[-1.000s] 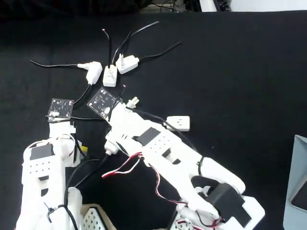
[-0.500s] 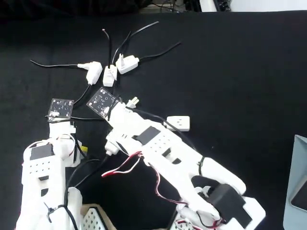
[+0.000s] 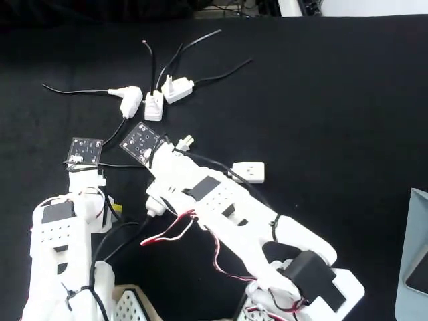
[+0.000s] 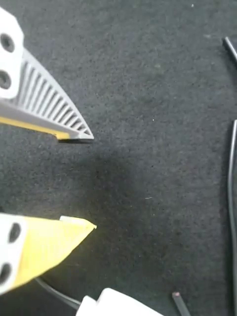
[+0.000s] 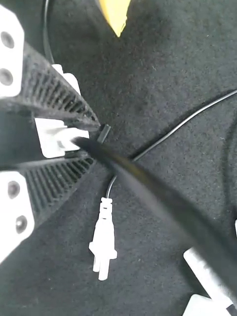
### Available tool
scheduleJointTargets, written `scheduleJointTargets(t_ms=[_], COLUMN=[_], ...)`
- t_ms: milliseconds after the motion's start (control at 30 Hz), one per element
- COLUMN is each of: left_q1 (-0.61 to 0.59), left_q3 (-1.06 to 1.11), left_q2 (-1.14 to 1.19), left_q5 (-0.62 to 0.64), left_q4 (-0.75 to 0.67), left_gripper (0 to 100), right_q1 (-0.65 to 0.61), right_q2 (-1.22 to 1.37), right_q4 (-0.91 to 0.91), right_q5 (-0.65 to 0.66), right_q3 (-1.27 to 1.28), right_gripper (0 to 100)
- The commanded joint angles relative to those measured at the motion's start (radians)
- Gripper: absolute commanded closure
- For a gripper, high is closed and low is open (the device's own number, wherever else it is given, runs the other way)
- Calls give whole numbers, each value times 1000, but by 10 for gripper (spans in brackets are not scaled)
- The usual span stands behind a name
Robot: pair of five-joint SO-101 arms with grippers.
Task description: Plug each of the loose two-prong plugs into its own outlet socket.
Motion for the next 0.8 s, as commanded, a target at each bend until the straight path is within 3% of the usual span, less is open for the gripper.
scheduleJointTargets(t_ms=[0, 333, 767], left_q1=[-7, -7, -7], left_q3=[-5, -5, -4], left_q2=[-8, -8, -8], left_q5=[3, 2, 2], left_q4=[-15, -15, -15], left_gripper=[749, 749, 749], right_q1=[9, 17, 52], right_q2=[-22, -33, -35], right_q4=[-6, -21, -356], right_q5=[5, 2, 0], right_q3=[-19, 62, 260], right_gripper=[987, 987, 987])
